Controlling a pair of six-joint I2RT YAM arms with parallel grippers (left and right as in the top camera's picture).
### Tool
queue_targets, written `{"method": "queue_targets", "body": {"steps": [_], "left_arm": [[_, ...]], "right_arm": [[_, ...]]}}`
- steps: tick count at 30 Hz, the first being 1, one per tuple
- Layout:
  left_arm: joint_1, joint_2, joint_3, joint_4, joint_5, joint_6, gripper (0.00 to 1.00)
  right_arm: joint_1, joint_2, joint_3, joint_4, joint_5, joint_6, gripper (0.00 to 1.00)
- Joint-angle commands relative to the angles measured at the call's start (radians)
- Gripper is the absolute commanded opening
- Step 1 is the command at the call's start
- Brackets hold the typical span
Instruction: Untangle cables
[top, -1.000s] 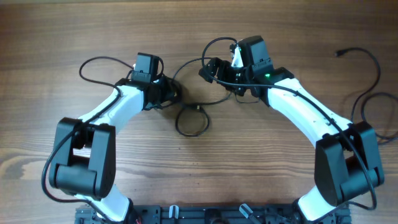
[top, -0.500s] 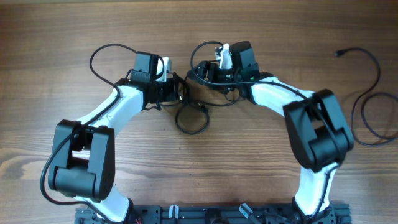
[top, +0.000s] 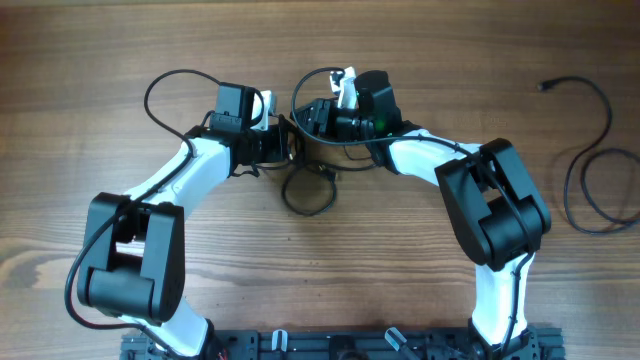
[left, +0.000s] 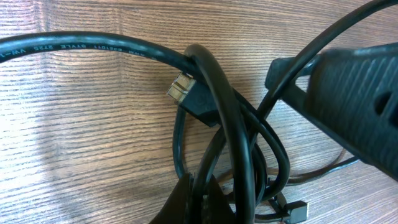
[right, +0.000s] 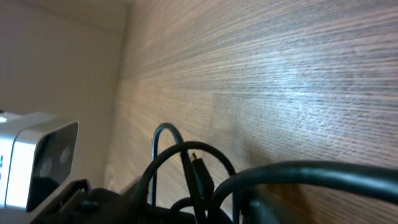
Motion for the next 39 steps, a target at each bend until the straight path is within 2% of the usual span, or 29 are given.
{"method": "queue_targets", "body": {"steps": [1,10,20,22,24,28,30,36,39], "left_arm": [[0.002,-0.024,-0.005,0.006,0.017,0.018,0.04],[0.002,-0.024,-0.005,0.007,0.017,-0.007,0.04],[0.002,-0.024,-0.005,0.006,0.017,-0.008,0.04],[0.002,-0.024,-0.005,0.006,0.017,-0.008,0.04],[0.002,-0.024,-0.005,0.006,0.017,-0.008,0.04],[0.002,-0.024,-0.005,0.006,0.016,-0.008,0.04],[0.002,-0.024,-0.005,0.005,0.006,-0.008,0.04],[0.002,-0.024,-0.005,-0.013,-0.157,-0.115,0.04],[0.002,-0.022,-0.005,-0.013,-0.162,-0.117,0.04]], "right_arm": [[-0.002,0.025,0.003,0.010,0.011,0.034,0.39],[0.000,0.025,0.003,0.010,0.001,0.033,0.37],[0.038,0.025,0.003,-0.016,0.112,0.068,0.28],[0.038,0.025,0.003,-0.016,0.114,0.066,0.22],[0.038,0.025,0.003,-0.019,0.116,0.056,0.04],[0.032,0.025,0.003,-0.040,0.114,0.058,0.04],[0.017,0.024,0.003,-0.013,0.060,0.059,0.04],[-0.090,0.023,0.003,0.170,-0.358,0.100,0.04],[-0.148,0.023,0.003,0.177,-0.468,0.113,0.04]]}}
